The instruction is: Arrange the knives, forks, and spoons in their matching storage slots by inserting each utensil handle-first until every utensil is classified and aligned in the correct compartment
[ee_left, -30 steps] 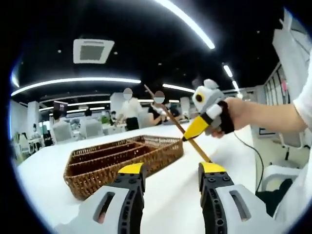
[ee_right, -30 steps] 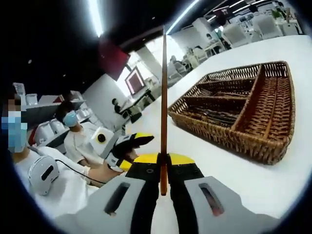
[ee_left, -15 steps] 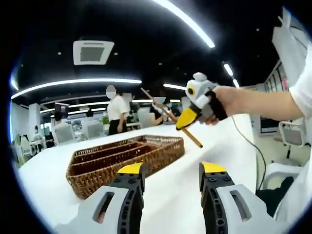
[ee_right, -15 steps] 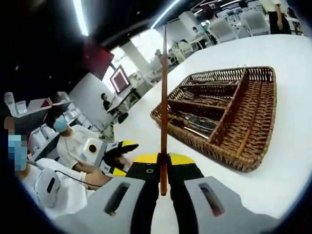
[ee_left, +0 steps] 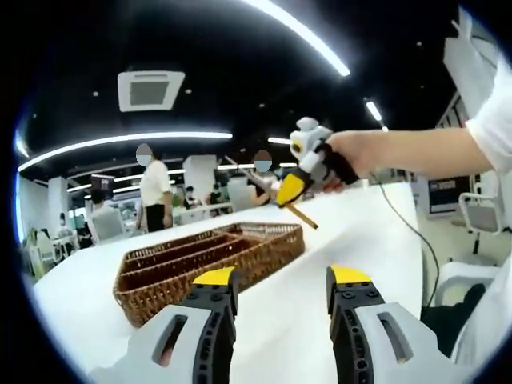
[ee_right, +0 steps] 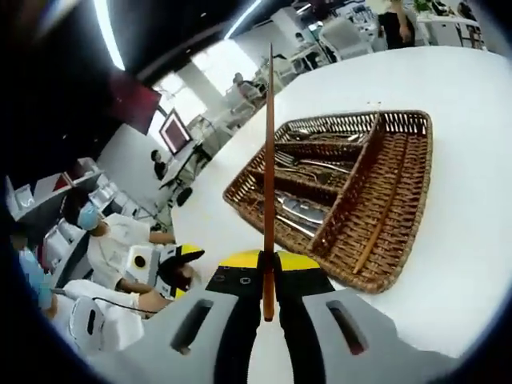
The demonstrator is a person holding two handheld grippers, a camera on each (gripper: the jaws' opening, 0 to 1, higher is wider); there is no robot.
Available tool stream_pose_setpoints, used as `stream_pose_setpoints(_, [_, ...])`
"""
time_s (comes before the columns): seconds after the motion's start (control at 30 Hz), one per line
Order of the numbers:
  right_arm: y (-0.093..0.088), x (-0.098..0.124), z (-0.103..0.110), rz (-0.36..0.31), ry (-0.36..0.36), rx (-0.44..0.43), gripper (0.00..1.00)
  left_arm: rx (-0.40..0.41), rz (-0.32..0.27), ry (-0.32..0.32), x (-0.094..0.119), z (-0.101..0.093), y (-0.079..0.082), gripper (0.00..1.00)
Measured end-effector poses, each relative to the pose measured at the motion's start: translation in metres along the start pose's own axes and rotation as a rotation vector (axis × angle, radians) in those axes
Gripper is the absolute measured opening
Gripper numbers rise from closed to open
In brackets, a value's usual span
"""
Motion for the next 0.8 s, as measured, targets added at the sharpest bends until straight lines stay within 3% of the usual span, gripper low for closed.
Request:
stream_pose_setpoints(0.5, [0.012, -0.01, -0.019, 0.081, -0.092, -0.068, 0.05, 0.002, -0.011, 0.0, 0.002, -0.002, 0.001, 0.43])
stream_pose_setpoints(0.8, [0.034, -0.014, -0.033, 0.114, -0.163, -0.097, 0.05, 0.0, -0.009, -0.012, 0.001, -0.005, 0.003, 0.43])
Point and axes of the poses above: the point that each gripper's makers call its tool centre point, and the gripper's own axes: x roughly backward along the fingers, z roughly to its left, y roughly out of its top, the point moved 1 cm from there along x, roughly backward along the fingers, and after that the axes turned 15 degrees about -y, right-handed, at the moved point
